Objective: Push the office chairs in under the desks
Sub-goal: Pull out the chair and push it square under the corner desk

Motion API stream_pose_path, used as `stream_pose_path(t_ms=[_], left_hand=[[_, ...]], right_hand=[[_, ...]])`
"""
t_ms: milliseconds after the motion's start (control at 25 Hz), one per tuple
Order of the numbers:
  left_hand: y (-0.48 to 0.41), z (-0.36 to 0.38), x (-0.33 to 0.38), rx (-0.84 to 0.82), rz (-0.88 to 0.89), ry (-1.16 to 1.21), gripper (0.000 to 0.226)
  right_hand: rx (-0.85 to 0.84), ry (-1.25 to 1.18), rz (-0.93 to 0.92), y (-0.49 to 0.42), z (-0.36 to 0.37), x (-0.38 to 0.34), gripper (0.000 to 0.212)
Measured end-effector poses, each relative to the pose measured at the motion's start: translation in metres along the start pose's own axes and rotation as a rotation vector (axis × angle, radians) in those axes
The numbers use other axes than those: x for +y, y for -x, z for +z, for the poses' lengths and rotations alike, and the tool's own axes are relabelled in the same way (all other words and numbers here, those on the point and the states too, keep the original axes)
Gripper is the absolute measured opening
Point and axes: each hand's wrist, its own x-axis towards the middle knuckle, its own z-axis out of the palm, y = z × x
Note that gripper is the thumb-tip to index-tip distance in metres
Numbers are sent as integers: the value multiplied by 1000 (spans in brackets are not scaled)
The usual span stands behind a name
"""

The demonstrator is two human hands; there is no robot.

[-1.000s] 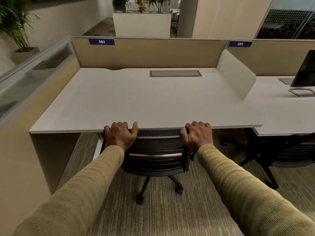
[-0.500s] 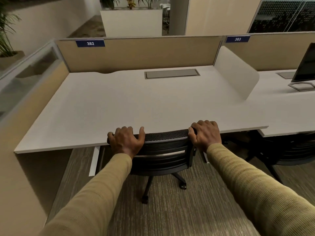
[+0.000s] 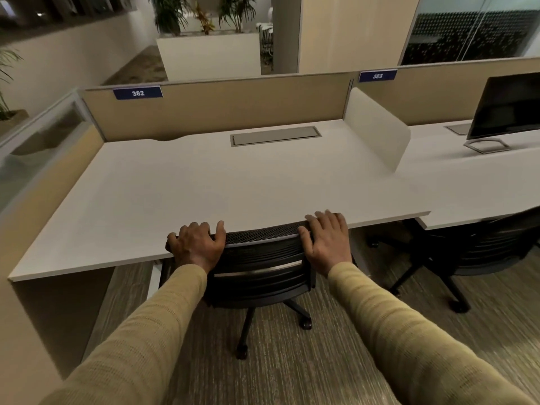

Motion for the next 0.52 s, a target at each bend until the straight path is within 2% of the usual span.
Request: stream_pose_path(t_ms=[160, 240, 320, 520], left_hand=[[27, 9, 29, 48, 25, -33, 60], [56, 18, 65, 38, 35, -38, 70], [94, 31, 117, 18, 70, -12, 83], [177, 72, 270, -100, 271, 5, 91]], right_hand=[[-133, 17, -102, 31, -13, 27, 74], [-169, 7, -124, 49, -23, 50, 78], [-221, 2, -106, 71, -38, 87, 78], [-276, 72, -38, 121, -81, 212, 76]])
